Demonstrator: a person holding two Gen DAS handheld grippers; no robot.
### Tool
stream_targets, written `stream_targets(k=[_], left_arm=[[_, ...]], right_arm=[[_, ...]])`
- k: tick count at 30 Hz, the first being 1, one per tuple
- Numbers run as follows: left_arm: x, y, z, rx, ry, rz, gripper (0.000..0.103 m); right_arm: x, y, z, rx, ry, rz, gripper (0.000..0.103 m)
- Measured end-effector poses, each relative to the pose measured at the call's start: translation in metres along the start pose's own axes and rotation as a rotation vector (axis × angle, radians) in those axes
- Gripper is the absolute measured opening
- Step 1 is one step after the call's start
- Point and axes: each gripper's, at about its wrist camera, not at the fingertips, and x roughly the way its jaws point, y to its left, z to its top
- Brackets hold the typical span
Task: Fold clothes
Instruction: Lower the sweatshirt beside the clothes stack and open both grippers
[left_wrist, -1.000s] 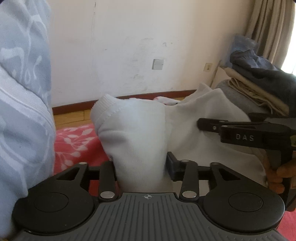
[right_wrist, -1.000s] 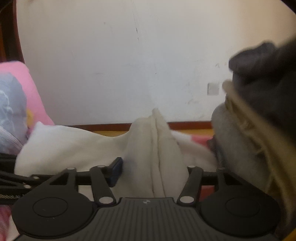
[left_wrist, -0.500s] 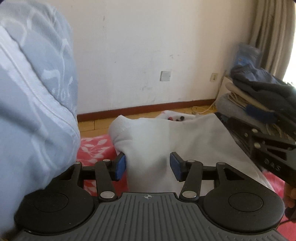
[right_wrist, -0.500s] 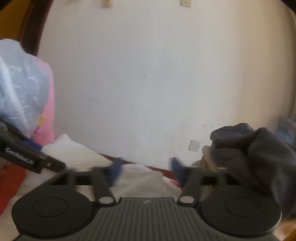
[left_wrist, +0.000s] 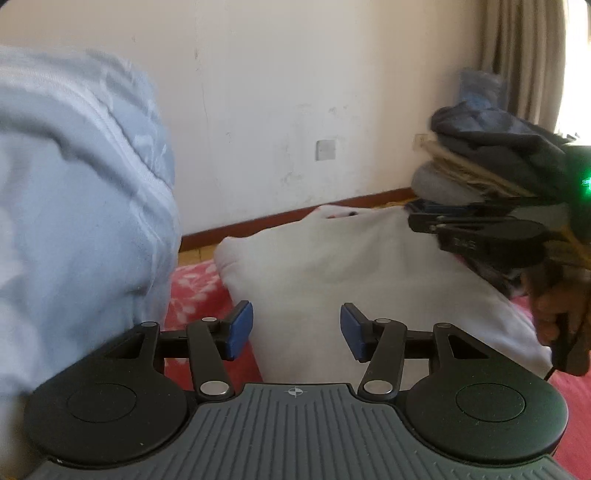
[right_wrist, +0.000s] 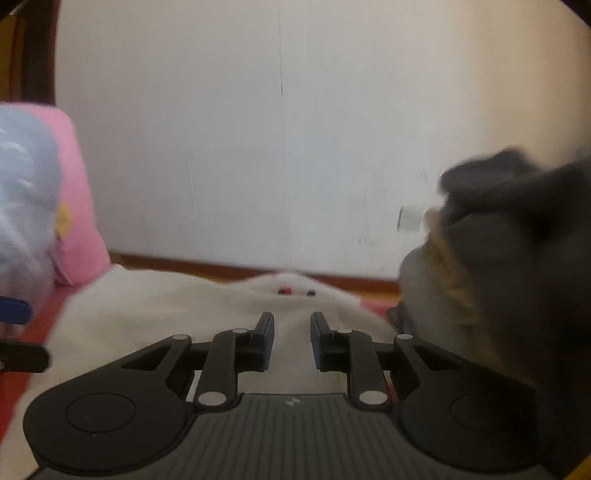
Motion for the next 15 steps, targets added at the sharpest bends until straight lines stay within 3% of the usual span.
stream_targets(k=[4,7,12,15], left_arm=[[-0.018,-0.016,0.01,0.078,-0.114,-0.047,0.055],[0.007,-0.018,0.027,0.058,-0.073,-0.08,0.056],[0.083,0.015,0.029,-0.111,0.115,0.027,0.056],[0.099,0.028,0.023,-0.186,0.165,0.033,0.061]], right_arm=[[-0.039,-0.014,-0.008,0.031,-0.027,0.002,0.023],[-0.052,-0.024,-0.021,0.082,-0.011,0.01,0.022],[-0.054,-0.034,-0.036,0.169,0.05,0.03,0.021],[-0.049,-0.039,-0.048,0.195,0.114,0.033,0.021]])
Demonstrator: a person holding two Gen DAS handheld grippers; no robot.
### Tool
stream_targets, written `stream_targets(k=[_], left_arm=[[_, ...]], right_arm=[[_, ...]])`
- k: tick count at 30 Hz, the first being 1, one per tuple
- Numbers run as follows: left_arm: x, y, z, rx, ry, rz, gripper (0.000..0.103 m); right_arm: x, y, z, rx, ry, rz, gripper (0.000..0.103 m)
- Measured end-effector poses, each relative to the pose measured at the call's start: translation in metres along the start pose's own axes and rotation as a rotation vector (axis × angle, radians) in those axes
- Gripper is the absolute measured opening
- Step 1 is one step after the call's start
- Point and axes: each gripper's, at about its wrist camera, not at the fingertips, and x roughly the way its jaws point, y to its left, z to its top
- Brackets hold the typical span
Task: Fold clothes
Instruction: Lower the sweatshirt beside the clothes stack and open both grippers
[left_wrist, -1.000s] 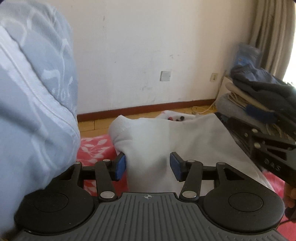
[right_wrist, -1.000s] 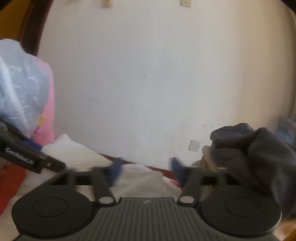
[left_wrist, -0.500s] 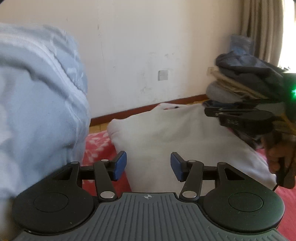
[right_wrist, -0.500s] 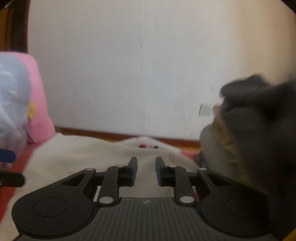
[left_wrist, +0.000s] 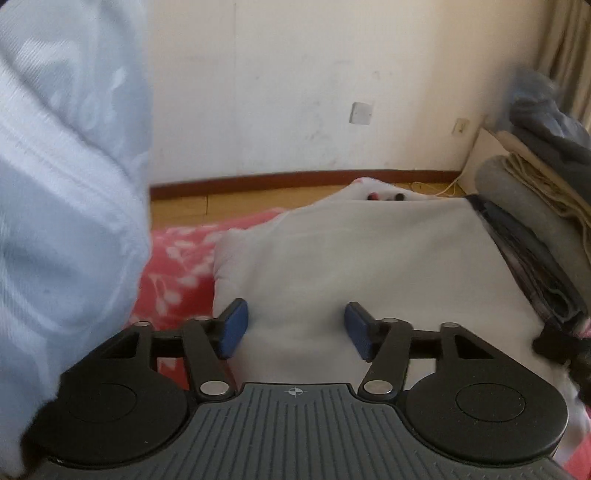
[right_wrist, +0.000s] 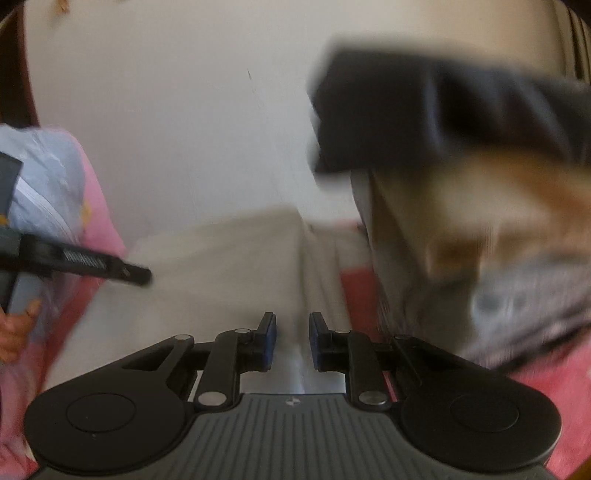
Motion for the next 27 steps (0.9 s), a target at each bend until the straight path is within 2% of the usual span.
stream_targets(k=[3,7,10,13,15,18,22,25,27], left_arm=[[-0.004,-0.005,0.003,0.01,-0.013,-0.006,0.063],[-0.006,-0.003,0.005,-0.002,-0.021,-0.016,0.063],[-0.009,-0.005,0.006,0.013,-0.019,-0.017,0.063],[-0.03,-0.006,-0.004,0.043,-0.014,-0.056,0.063],[-0.044,-0.013,-0.011,0.106,0.009,-0.107,0.063],[-0.058,-0.035,-0.026,0.281,0.063,-0.157,0.064],[-0.066,-0.064,-0.055,0.524,0.175,-0.212,0.066],[-0.068,-0.078,-0.08,0.692,0.149,-0.139,0.067],[-0.08,-0.08,-0.075,0.694,0.116,-0.143,0.067]], right_arm=[[-0.015,-0.005,0.0,-0.002,-0.021,-0.002,0.02],[-0.059,-0.004,0.004,-0.026,-0.085,-0.001,0.02],[-0.089,0.0,-0.003,-0.093,-0.071,-0.016,0.02],[-0.115,0.006,-0.014,-0.141,-0.02,-0.011,0.02],[-0.124,0.01,-0.021,-0.13,0.016,0.018,0.02],[-0.12,0.026,-0.032,-0.163,0.046,0.021,0.02],[-0.092,0.026,-0.048,-0.152,0.09,-0.045,0.02],[-0.079,0.012,-0.054,-0.066,0.128,-0.09,0.015],[-0.092,0.013,-0.051,-0.05,0.103,-0.088,0.015]])
